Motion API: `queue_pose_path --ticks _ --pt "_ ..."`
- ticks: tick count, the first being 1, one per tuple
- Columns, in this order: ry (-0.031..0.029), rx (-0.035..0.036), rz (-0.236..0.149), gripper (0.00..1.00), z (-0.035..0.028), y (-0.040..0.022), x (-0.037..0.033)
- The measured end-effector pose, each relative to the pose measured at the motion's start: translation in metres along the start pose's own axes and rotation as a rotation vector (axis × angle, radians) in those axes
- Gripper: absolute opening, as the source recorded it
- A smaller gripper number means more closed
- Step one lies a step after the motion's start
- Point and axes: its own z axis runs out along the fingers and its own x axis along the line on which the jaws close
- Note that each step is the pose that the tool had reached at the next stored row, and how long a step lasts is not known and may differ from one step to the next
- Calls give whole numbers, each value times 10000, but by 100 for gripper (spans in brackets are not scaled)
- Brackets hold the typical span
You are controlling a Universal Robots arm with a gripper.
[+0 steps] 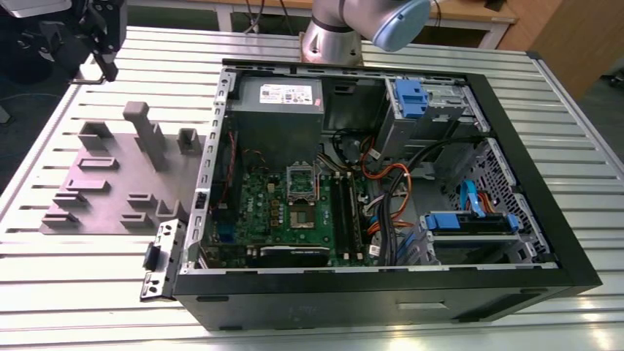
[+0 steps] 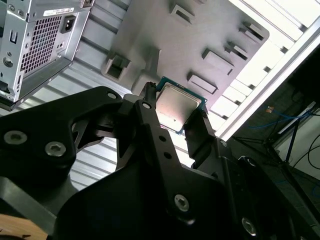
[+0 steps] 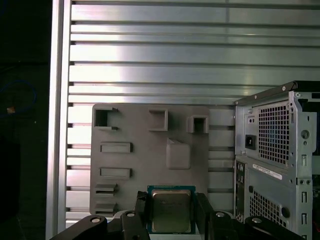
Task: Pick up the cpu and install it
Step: 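Pick up the cpu and move it towards the insertion slot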
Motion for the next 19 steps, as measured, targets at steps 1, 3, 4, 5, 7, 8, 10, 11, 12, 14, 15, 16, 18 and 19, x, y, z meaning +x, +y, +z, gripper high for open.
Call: queue_pose_path --ticks 1,3,4,5,7,8,10,11,12,14,15,16,18,19 --pt "0 1 0 47 0 0 -2" --pt "0 1 0 47 0 0 -11" --pt "1 0 0 47 0 0 -12" --pt "1 1 0 47 0 0 -12" --pt "0 0 -1 47 0 0 -17" --pt "1 1 -1 47 -1 0 -22" --pt "0 0 0 47 0 0 -31" --pt "1 1 -1 47 0 0 -38" --pt "1 0 0 47 0 0 -45" --pt "0 0 0 47 0 -1 -55" --pt "1 1 0 47 0 -3 -59" --pt "1 1 0 47 0 -6 -62" --pt "1 1 0 47 0 -16 -66" --pt "1 0 0 47 -1 -21 -67"
